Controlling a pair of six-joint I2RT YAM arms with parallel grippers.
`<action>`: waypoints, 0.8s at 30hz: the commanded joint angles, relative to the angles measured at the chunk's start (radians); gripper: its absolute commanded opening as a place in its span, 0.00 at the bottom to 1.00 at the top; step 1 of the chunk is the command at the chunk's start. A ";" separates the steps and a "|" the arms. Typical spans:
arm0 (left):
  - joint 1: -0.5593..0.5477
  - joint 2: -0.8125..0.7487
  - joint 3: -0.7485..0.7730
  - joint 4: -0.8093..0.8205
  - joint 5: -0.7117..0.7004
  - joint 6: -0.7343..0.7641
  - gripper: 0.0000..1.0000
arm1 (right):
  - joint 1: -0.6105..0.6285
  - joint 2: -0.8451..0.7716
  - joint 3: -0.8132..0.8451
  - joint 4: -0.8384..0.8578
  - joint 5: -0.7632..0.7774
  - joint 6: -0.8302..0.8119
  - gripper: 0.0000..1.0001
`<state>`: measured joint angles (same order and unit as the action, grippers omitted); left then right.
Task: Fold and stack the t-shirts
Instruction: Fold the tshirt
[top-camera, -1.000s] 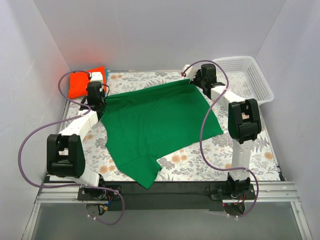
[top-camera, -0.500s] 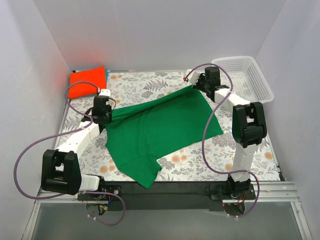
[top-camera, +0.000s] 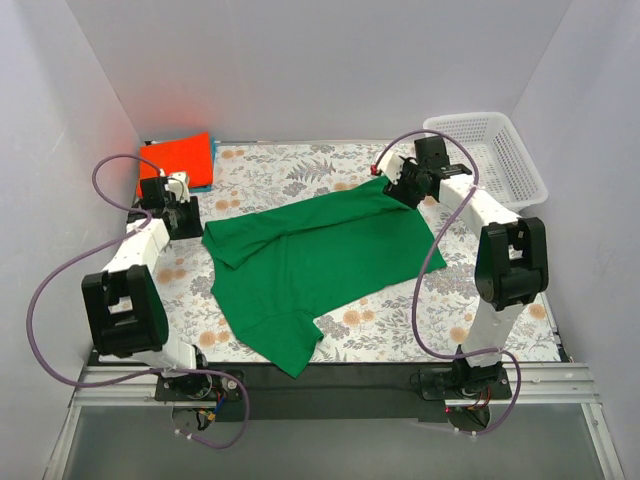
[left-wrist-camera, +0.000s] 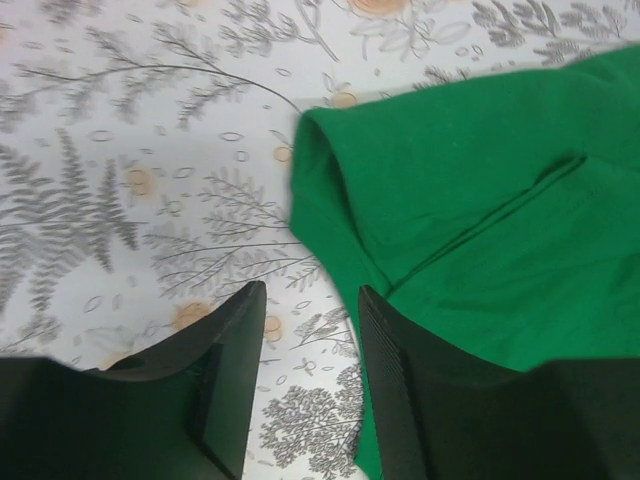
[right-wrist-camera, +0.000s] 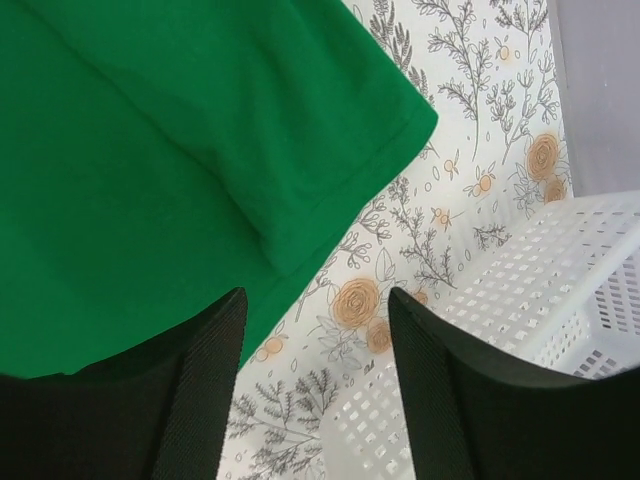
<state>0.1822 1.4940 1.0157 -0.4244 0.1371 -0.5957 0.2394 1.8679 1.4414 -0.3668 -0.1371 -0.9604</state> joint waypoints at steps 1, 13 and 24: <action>0.005 0.098 0.069 -0.005 0.131 0.014 0.39 | -0.003 -0.084 -0.042 -0.165 -0.084 0.057 0.58; 0.007 0.330 0.175 0.013 0.101 -0.036 0.31 | -0.005 -0.047 -0.206 -0.245 -0.104 0.095 0.25; 0.016 0.520 0.346 -0.048 -0.024 0.045 0.00 | 0.090 -0.142 -0.458 -0.279 -0.128 0.143 0.22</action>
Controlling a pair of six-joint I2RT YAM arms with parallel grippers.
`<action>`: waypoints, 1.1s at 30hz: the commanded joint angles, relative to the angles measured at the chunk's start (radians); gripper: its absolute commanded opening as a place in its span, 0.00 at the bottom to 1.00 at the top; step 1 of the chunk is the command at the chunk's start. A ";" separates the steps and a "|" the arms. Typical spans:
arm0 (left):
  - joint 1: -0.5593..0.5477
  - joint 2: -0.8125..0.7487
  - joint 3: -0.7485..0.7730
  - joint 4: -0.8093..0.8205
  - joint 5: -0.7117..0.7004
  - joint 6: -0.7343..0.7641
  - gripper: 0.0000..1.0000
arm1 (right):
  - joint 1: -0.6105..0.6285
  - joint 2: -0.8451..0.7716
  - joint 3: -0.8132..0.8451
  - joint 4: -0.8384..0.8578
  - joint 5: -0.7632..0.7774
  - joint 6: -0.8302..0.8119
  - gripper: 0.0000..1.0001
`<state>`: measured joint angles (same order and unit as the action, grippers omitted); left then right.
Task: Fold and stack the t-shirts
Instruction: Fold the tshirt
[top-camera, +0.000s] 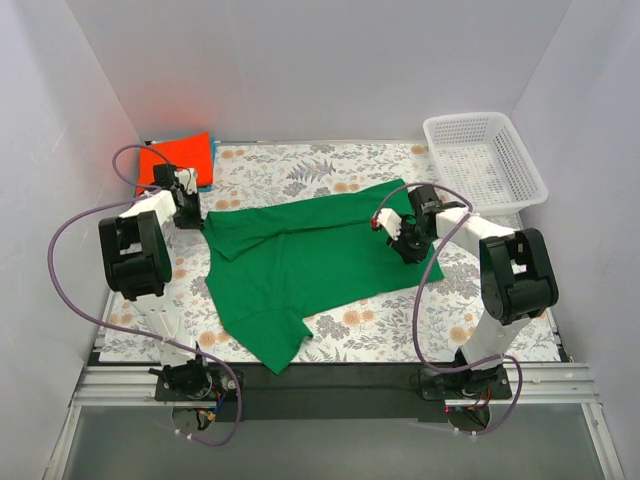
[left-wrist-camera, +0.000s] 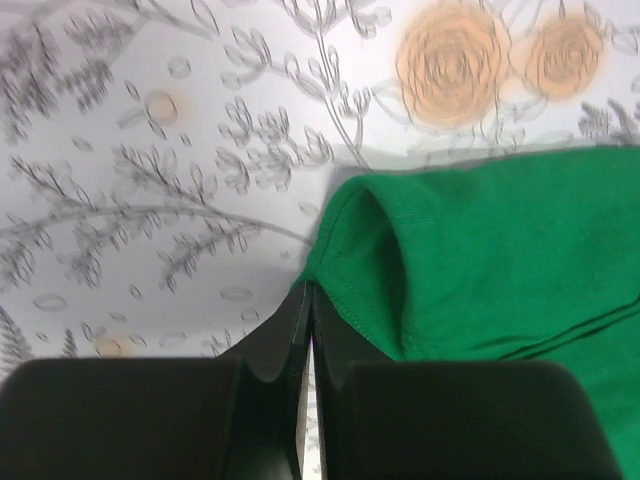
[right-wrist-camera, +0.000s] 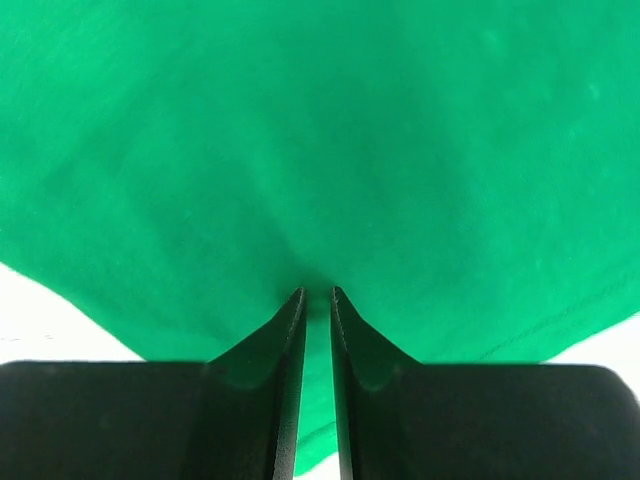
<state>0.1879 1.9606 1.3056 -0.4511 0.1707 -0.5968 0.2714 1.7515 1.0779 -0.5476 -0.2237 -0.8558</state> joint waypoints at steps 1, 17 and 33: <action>0.010 0.066 0.081 -0.035 -0.057 0.049 0.00 | 0.093 -0.039 -0.137 -0.115 -0.051 0.046 0.22; 0.018 -0.155 0.133 -0.147 0.093 0.153 0.42 | 0.164 -0.270 0.011 -0.273 -0.155 0.175 0.44; 0.015 -0.221 0.001 -0.235 0.247 0.051 0.51 | 0.077 0.052 0.261 -0.117 0.133 0.063 0.45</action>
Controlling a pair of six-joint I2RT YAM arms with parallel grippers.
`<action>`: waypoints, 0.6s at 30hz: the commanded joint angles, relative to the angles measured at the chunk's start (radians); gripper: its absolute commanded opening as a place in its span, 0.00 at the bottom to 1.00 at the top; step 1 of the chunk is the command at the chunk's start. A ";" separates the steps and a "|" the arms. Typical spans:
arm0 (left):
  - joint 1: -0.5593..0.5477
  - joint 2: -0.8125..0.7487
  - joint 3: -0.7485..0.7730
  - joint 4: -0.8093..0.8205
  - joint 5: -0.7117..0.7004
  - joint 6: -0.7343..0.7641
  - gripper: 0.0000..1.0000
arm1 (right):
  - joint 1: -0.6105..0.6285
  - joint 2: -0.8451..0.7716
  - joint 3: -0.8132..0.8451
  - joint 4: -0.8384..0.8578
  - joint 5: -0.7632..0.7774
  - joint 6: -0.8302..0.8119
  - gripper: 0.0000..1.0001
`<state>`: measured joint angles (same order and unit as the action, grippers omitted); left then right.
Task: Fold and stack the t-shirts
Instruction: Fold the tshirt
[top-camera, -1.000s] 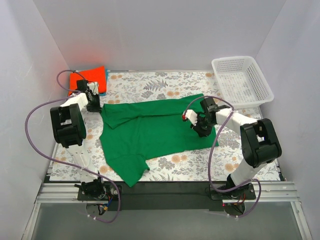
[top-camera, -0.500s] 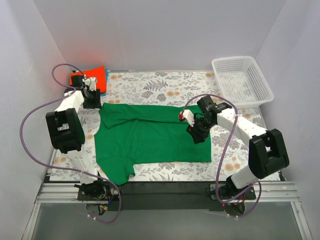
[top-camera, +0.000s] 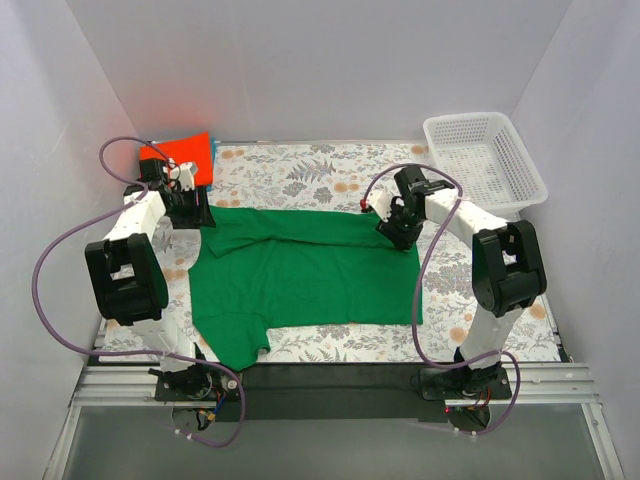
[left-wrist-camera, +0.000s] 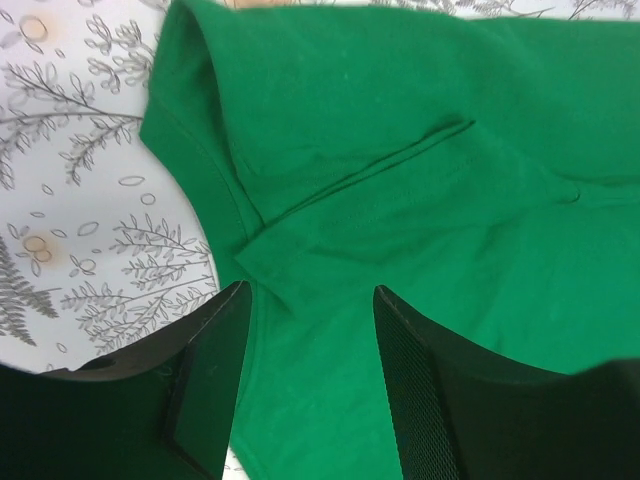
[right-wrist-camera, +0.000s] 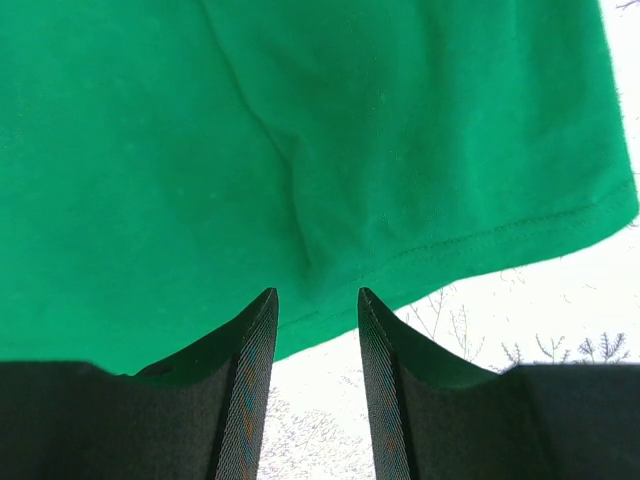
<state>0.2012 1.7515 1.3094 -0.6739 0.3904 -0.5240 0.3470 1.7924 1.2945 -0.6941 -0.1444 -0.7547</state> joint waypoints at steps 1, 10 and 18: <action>0.003 -0.006 -0.002 -0.010 0.024 -0.027 0.51 | 0.000 0.019 0.043 0.031 0.057 -0.041 0.45; -0.009 0.014 -0.056 0.030 -0.004 -0.048 0.54 | 0.001 0.053 -0.021 0.085 0.091 -0.071 0.46; -0.034 0.043 -0.062 0.027 -0.058 -0.077 0.52 | 0.001 0.044 -0.047 0.087 0.100 -0.087 0.41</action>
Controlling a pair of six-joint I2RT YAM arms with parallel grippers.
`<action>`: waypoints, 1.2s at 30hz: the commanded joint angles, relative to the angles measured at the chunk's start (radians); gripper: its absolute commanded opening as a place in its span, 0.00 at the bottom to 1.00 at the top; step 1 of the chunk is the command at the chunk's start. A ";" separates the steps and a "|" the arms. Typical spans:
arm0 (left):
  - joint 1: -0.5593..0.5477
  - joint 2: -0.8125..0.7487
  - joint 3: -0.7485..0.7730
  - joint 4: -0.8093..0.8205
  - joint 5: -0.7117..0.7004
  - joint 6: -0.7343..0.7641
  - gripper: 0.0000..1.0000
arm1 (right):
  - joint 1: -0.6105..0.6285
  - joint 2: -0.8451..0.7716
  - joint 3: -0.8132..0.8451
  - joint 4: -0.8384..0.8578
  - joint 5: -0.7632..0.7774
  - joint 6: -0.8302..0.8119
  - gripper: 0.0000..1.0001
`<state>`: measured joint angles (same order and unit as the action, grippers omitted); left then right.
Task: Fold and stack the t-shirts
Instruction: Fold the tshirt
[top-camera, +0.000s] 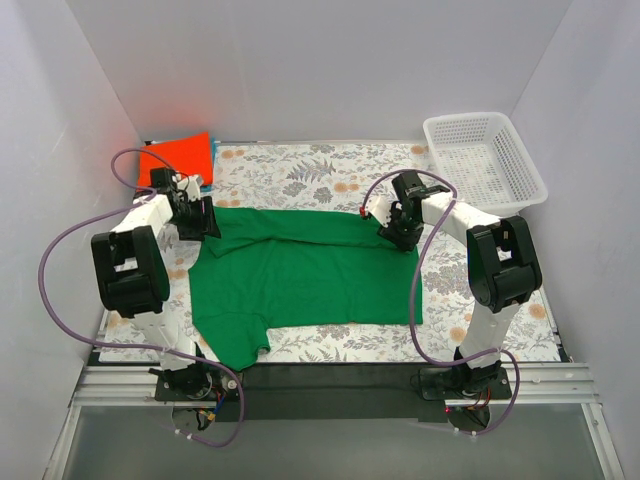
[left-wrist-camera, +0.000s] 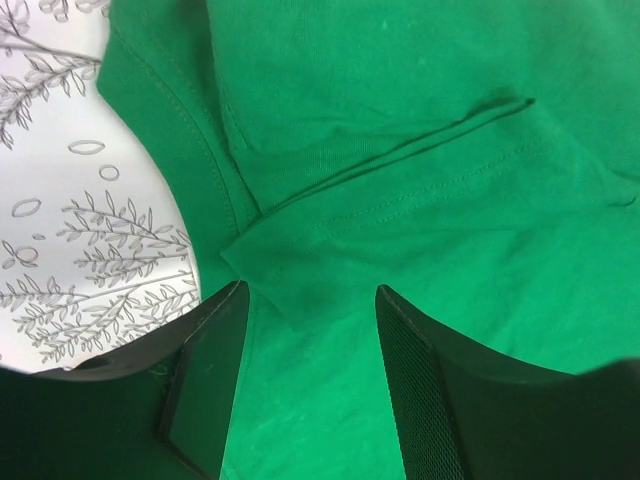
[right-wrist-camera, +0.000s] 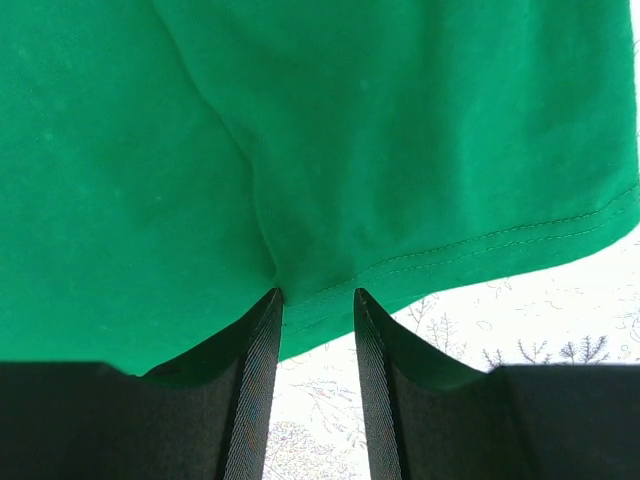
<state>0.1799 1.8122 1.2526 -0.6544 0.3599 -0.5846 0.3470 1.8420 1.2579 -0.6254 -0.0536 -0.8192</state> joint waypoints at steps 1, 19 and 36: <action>-0.016 -0.016 -0.013 0.009 -0.032 -0.018 0.52 | 0.001 -0.006 -0.015 0.018 0.009 -0.023 0.40; -0.028 -0.002 -0.027 0.015 -0.157 -0.073 0.51 | 0.001 -0.006 -0.023 0.018 0.017 -0.031 0.23; -0.030 0.019 0.050 0.041 -0.133 -0.103 0.03 | 0.001 -0.007 0.003 0.018 0.032 -0.031 0.01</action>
<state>0.1520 1.8629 1.2675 -0.6250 0.2272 -0.6865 0.3470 1.8420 1.2449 -0.6182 -0.0284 -0.8413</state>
